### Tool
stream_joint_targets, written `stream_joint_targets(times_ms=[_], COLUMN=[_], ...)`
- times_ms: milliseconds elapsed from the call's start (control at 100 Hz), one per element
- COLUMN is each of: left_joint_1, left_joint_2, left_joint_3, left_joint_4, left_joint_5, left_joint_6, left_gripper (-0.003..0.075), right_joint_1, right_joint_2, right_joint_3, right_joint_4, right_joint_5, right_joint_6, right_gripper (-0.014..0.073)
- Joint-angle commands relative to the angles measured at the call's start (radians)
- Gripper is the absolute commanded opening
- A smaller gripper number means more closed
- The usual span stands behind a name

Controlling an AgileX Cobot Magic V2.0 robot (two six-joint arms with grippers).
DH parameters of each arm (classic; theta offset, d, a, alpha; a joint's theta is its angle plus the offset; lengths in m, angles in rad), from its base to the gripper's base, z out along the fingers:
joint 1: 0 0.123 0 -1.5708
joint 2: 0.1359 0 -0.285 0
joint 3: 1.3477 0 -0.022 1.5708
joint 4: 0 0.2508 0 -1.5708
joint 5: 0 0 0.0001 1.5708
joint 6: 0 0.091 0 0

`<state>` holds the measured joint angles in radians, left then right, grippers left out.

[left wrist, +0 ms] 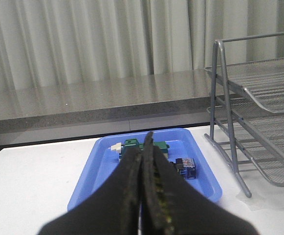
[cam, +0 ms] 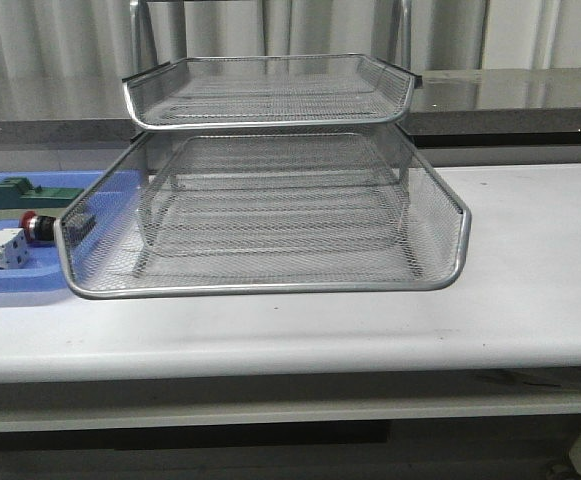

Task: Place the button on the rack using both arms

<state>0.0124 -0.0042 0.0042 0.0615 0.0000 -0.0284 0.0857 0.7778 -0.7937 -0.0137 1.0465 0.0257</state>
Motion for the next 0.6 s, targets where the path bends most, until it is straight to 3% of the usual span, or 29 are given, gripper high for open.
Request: stream_joint_targets(times_ms=[0,130,320,460,590], left_joint_1=[-0.001,-0.001,-0.001,-0.001,-0.001], left_joint_2=[-0.032,-0.032,-0.032,-0.032,-0.032], left_joint_3=[0.034,0.034,0.034,0.034,0.034], left_joint_4=[0.001,0.001,0.001,0.001,0.001], left_joint_5=[-0.082,-0.082,-0.082,-0.082,-0.082], left_joint_6=[-0.014,-0.014,-0.014,-0.014,-0.014], left_gripper=[-0.0020,-0.0020,-0.0020,-0.0020,-0.0020], right_joint_1=[-0.004,-0.004,-0.004,-0.004,-0.004], right_joint_2=[-0.062,-0.121,-0.154,-0.154,-0.154], right_joint_3=[-0.035,-0.035,-0.035,-0.035,-0.035], right_joint_4=[-0.031,-0.030,-0.025,0.001,0.014], right_joint_5=[-0.023,-0.001,0.052,0.058,0.061], right_joint_6=[0.020,0.020,0.020,0.020,0.020], right_gripper=[0.0468,0.0421,0.0117,-0.0058,-0.0067])
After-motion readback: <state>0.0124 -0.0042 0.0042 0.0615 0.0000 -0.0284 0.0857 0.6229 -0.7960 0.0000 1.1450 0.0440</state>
